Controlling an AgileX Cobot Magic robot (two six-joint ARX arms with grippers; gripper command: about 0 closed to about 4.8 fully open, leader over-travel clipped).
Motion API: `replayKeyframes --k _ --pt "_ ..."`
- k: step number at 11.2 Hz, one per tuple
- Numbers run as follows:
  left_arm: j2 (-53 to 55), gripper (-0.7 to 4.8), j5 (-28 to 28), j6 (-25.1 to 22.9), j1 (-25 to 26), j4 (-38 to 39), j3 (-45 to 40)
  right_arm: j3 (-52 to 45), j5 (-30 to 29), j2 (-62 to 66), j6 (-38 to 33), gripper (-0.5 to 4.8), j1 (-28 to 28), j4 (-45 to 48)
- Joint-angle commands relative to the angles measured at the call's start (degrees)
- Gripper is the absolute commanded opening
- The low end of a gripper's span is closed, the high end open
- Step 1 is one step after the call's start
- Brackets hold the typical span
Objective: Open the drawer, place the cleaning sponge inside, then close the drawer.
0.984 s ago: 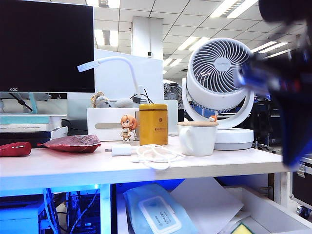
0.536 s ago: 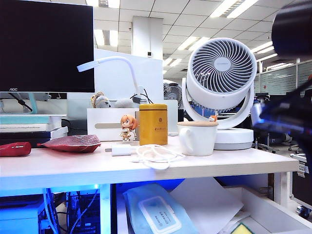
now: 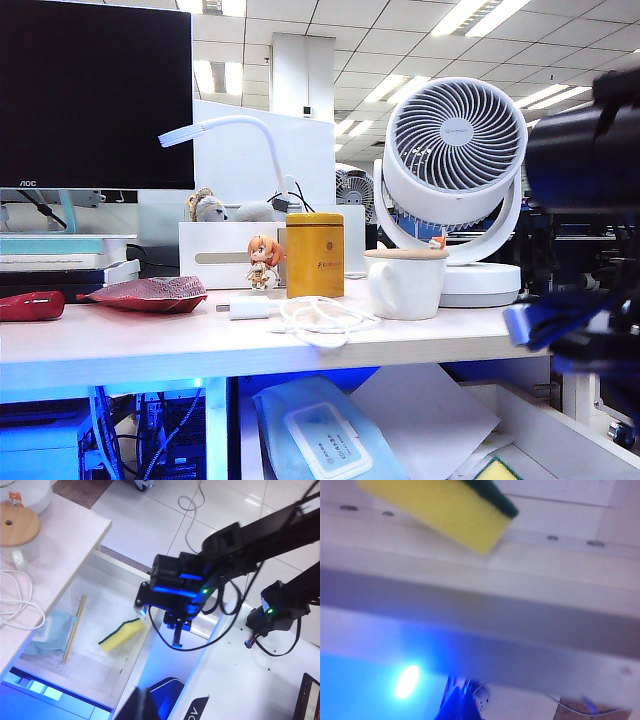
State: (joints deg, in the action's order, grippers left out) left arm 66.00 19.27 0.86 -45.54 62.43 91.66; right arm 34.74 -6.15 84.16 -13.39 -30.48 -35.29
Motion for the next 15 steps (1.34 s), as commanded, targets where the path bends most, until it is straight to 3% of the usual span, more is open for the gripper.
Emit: replayKeyframes --k 1,15 --pt "-0.24 -0.06 -0.17 -0.44 0.02 -0.37 0.28 0.13 0.28 4.04 1.46 -0.09 -0.07 4.31" --pt "-0.24 -0.06 -0.2 -0.39 0.02 -0.37 0.28 2.27 4.15 9.57 3.08 -0.09 3.15 14.95"
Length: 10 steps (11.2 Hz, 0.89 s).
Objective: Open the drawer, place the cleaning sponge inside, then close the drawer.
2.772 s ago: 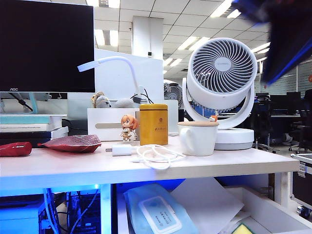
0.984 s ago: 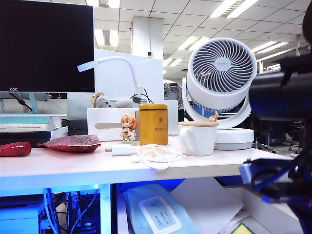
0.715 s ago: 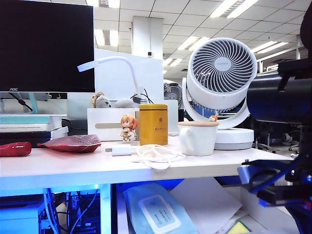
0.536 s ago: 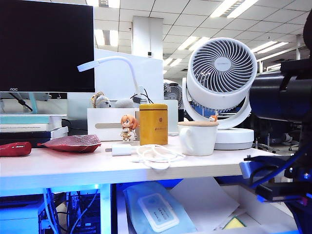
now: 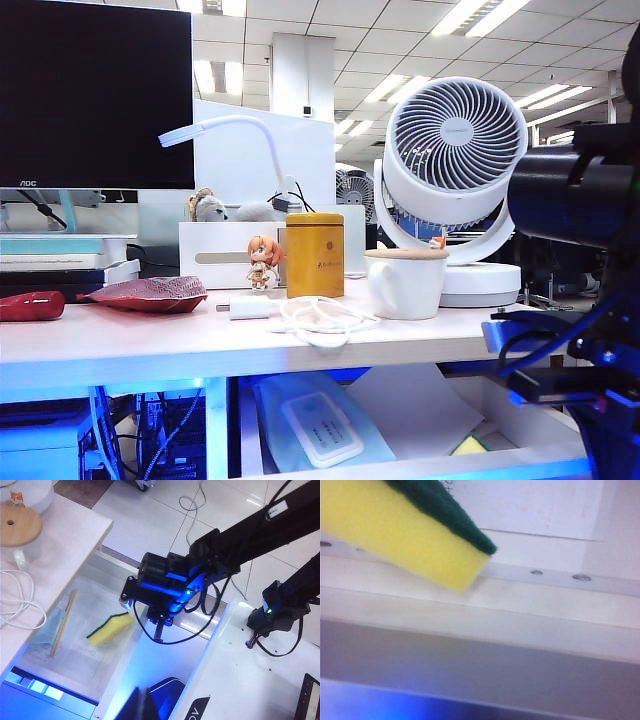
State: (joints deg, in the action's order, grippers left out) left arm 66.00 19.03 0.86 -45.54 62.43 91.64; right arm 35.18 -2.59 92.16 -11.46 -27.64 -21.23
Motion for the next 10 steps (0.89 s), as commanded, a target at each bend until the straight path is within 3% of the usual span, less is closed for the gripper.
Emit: replayKeyframes --k 1,10 --pt "-0.24 -0.06 0.04 0.02 0.02 -0.35 0.31 5.49 0.55 5.14 1.7 -0.09 0.31 1.14" --pt "-0.24 -0.06 0.02 -0.02 0.02 -0.35 0.31 13.0 1.64 11.78 2.49 -0.09 2.64 5.88"
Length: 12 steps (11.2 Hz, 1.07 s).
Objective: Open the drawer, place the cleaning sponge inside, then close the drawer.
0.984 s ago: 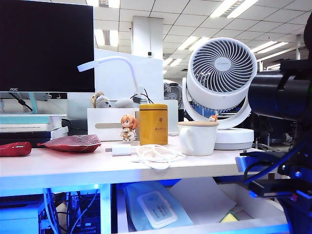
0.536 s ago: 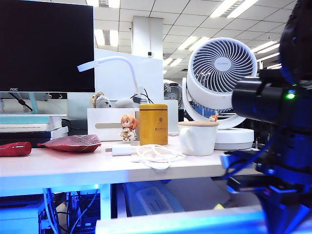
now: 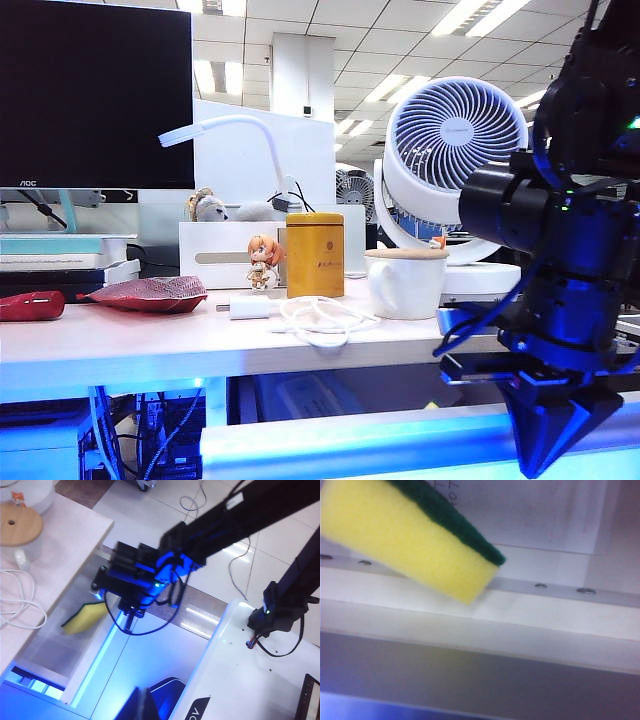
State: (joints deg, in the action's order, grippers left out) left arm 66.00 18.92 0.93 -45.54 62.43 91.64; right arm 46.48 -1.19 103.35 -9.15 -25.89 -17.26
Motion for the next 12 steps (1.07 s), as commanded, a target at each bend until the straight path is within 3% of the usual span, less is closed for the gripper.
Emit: replayKeyframes --k 1,7,12 --pt "-0.24 -0.06 0.13 -0.09 0.02 -0.37 0.31 1.95 0.17 0.63 0.15 -0.09 1.29 2.58" --pt "-0.24 -0.06 -1.11 -0.09 0.02 -0.35 0.31 7.48 1.05 6.03 0.17 -0.09 6.99 6.19" --pt "-0.24 -0.06 -1.14 -0.04 0.02 -0.26 0.31 10.78 1.07 8.5 0.17 -0.09 7.13 8.41"
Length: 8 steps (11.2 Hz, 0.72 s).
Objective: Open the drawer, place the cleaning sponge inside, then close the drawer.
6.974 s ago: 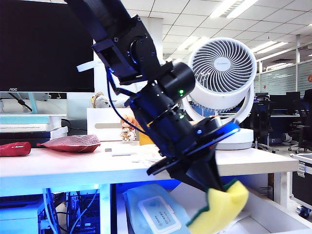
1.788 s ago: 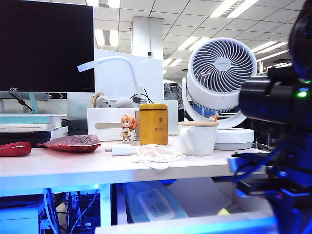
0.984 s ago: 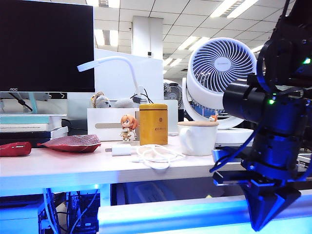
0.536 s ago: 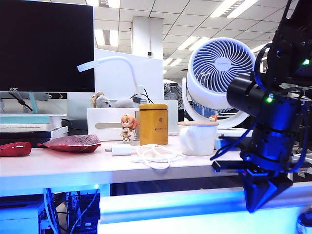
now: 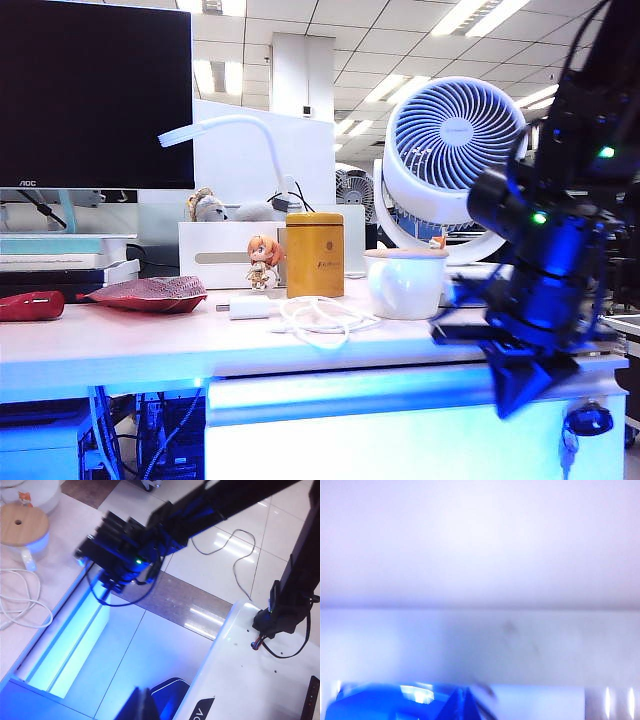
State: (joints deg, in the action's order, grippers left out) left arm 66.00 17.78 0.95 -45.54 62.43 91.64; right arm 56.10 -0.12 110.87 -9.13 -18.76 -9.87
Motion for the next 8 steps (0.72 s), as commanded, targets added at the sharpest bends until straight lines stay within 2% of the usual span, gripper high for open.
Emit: replayKeyframes --k 1,8 --pt "-0.33 -0.06 0.0 -0.09 0.02 -0.17 0.31 1.95 0.0 1.46 0.15 -0.09 0.0 1.66" --pt "-1.7 -0.06 -1.6 -0.09 0.02 -0.15 0.31 2.03 0.17 -0.33 0.17 -0.09 0.04 5.55"
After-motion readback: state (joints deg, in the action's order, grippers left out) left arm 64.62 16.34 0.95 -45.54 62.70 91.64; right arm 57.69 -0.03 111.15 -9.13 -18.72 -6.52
